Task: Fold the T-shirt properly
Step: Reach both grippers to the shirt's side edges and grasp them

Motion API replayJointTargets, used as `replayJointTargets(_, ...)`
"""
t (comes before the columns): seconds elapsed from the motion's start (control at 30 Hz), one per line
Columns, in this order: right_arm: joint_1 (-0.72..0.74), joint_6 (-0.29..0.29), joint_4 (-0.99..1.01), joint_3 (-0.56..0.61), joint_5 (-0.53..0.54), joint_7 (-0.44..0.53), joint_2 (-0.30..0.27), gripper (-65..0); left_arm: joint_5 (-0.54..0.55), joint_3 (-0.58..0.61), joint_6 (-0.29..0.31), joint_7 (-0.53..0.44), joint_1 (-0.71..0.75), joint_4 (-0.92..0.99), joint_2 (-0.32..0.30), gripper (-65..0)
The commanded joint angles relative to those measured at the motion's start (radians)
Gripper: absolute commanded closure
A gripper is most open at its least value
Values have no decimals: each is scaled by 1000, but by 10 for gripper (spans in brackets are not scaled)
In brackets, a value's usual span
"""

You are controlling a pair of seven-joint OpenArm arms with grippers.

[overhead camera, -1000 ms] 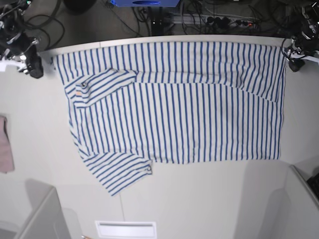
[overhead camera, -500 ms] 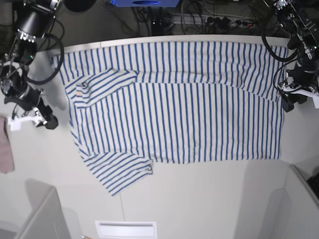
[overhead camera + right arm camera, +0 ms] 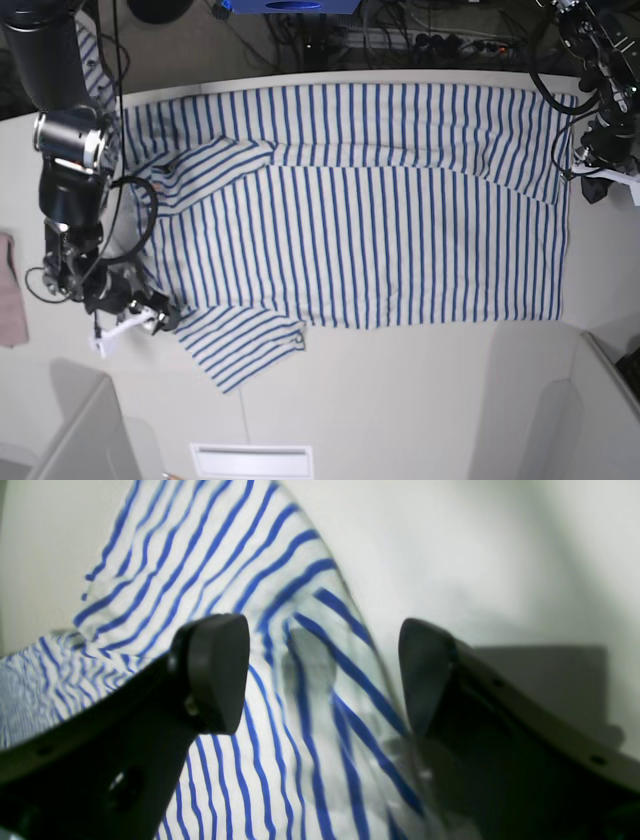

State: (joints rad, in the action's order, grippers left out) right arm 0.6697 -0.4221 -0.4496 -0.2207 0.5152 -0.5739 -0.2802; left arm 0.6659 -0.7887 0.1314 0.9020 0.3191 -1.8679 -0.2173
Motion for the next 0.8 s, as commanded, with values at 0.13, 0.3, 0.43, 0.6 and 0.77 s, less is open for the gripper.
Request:
replayJointTargets(0.13, 143, -7, 251, 43, -26, 213, -9, -446, 8, -8, 4, -22, 35, -17, -14, 0)
replayJointTargets(0.3, 147, -5, 282, 57, -33, 246, 9, -444, 8, -8, 4, -22, 51, -17, -14, 0)
replayJointTargets(0.43, 146, -5, 280, 162, -31, 248, 23, -440, 8, -8, 4, -22, 64, -17, -14, 0)
replayJointTargets(0.6, 146, -2, 285, 186, -30, 294, 23, -423, 8, -8, 4, -22, 62, -16, -14, 0)
replayJointTargets(0.77, 144, -2, 283, 189, -31, 299, 23, -231, 8, -7, 4, -22, 51, 29, -37, -82)
